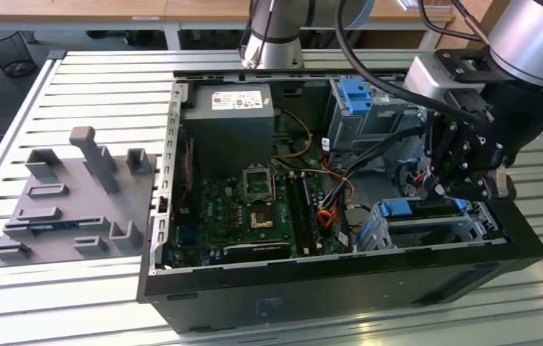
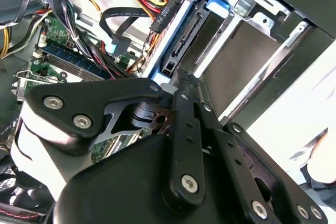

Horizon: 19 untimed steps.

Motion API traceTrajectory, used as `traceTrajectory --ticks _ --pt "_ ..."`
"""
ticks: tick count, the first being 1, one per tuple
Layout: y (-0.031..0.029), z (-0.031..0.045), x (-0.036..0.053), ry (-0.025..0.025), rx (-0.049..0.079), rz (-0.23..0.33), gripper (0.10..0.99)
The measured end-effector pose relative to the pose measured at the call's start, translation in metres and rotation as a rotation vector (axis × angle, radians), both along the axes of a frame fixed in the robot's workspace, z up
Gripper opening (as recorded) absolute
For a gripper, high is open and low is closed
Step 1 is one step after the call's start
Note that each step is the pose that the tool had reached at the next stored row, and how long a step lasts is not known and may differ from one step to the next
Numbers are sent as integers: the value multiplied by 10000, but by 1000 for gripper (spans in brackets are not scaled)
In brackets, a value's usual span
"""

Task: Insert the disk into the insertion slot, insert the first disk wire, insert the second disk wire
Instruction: 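Insert the first disk wire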

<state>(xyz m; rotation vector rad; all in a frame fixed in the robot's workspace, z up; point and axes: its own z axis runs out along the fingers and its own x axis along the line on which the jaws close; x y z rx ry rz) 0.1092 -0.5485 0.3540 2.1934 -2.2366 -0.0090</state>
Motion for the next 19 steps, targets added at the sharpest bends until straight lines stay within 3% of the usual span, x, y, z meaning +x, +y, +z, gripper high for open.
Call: traceTrajectory --ticks 4,11,19 --pt "19 3 1 0 0 0 125" --pt "154 -1 75 1 0 0 125" --pt "194 0 106 7 11 -179 125"
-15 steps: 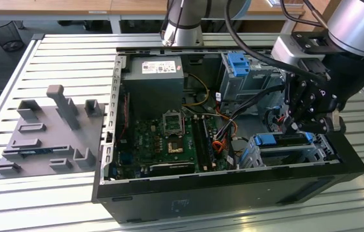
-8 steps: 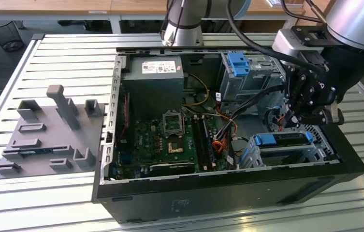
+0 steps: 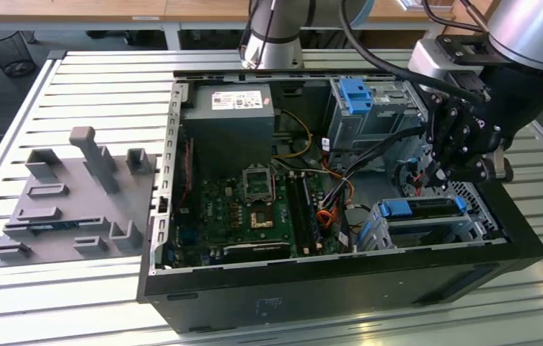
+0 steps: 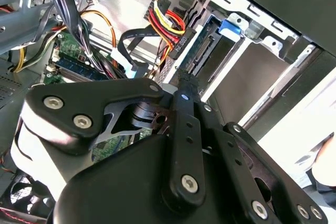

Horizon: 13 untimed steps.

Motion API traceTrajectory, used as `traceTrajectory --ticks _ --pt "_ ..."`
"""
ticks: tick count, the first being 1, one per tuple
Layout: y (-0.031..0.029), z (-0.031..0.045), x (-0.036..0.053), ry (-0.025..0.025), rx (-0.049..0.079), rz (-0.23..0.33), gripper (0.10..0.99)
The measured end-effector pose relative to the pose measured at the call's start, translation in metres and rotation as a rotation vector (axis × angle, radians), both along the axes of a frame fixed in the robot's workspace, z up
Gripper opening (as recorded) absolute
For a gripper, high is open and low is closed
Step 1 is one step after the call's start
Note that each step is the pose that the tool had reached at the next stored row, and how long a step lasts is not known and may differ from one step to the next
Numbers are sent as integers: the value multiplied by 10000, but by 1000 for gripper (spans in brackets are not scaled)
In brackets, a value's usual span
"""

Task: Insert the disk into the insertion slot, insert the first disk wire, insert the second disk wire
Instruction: 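Insert the first disk wire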

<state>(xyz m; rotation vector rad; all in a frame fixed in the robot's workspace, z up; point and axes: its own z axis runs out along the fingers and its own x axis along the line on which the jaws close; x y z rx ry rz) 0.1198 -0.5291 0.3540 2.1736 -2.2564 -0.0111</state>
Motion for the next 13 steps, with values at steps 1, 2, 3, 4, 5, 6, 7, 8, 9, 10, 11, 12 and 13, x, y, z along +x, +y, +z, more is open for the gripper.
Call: traceTrajectory --ticks 1,2,3,4,5,6,7,8,9,10,11,12,13 --pt "0 2 2 4 3 -7 125" --pt "2 3 6 10 5 -11 125" --pt "3 5 12 18 6 -13 125" --pt "4 8 18 27 4 -15 125" --pt "6 15 25 37 2 -15 125" --pt "9 22 30 45 2 -16 125" --pt "13 28 33 50 5 -20 125" --pt "21 31 37 53 8 -27 125" --pt "27 36 41 59 5 -36 125" --pt "34 37 50 66 4 -42 125" --pt "45 37 60 74 6 -46 125" --pt "56 37 74 84 6 -50 125" --pt "69 37 90 95 5 -53 125"
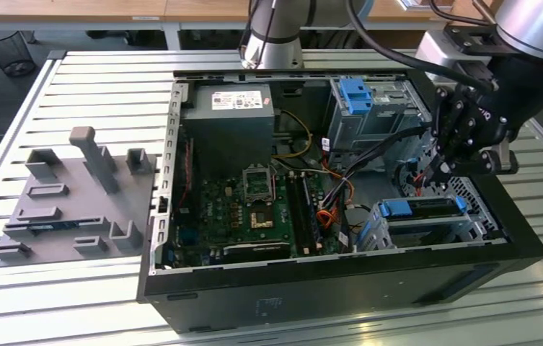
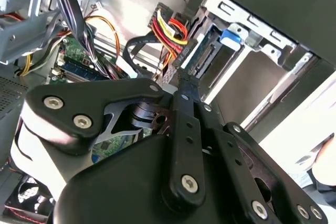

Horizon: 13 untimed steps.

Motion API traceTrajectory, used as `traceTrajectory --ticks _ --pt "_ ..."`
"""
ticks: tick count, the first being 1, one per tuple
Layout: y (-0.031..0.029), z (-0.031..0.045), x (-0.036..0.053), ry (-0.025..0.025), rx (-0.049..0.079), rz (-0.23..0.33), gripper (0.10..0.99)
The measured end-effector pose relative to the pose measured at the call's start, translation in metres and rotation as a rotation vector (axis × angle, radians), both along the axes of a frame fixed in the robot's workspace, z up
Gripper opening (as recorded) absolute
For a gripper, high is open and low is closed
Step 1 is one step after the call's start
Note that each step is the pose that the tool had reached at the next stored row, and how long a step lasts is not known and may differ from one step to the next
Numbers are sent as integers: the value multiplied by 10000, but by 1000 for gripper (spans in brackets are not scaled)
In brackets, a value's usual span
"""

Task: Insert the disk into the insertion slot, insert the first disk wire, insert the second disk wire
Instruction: 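Insert the first disk wire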

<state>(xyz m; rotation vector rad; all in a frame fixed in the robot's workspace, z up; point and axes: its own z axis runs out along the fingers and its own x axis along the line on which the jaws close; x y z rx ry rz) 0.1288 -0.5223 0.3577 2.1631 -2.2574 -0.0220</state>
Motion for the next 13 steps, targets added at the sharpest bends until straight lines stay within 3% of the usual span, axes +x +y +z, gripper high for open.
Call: traceTrajectory --ticks 8,10,11,13 --pt "66 -5 115 35 -9 -149 125" --pt "71 -10 120 35 -17 -318 137" --pt "72 -14 120 35 -17 -444 200" --pt "75 -20 122 35 -25 -670 200"
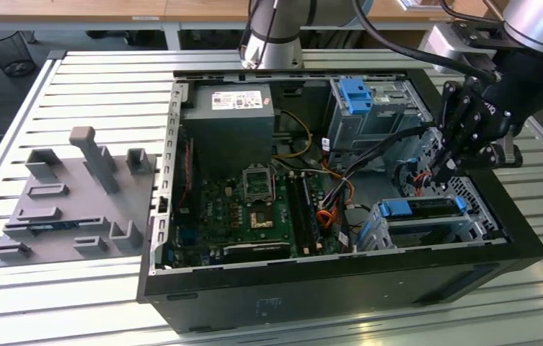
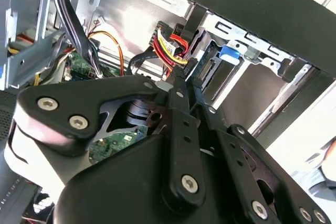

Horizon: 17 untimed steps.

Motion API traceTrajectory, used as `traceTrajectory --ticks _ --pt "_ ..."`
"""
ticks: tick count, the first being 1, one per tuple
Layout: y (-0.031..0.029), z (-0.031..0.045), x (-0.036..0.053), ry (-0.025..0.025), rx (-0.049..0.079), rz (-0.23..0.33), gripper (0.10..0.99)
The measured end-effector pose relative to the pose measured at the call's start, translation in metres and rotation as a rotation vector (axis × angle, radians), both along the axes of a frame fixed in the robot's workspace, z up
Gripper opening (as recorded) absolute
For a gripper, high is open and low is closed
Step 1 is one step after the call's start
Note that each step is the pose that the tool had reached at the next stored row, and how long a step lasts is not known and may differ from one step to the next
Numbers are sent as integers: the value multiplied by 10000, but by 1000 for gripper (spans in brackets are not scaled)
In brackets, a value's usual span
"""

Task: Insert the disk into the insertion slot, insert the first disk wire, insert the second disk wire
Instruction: 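Insert the first disk wire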

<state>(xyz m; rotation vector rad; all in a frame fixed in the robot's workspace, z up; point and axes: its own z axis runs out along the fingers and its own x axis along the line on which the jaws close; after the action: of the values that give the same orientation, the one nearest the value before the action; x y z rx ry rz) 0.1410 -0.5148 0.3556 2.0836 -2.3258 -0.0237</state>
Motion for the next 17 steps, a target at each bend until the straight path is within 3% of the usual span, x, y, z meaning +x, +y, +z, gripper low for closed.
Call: traceTrajectory --ticks 6,7,17 --pt "14 -21 16 -1 -179 -404 212" --pt "21 -28 18 -1 -207 -437 275" --pt "65 -95 32 -4 -499 -942 255"
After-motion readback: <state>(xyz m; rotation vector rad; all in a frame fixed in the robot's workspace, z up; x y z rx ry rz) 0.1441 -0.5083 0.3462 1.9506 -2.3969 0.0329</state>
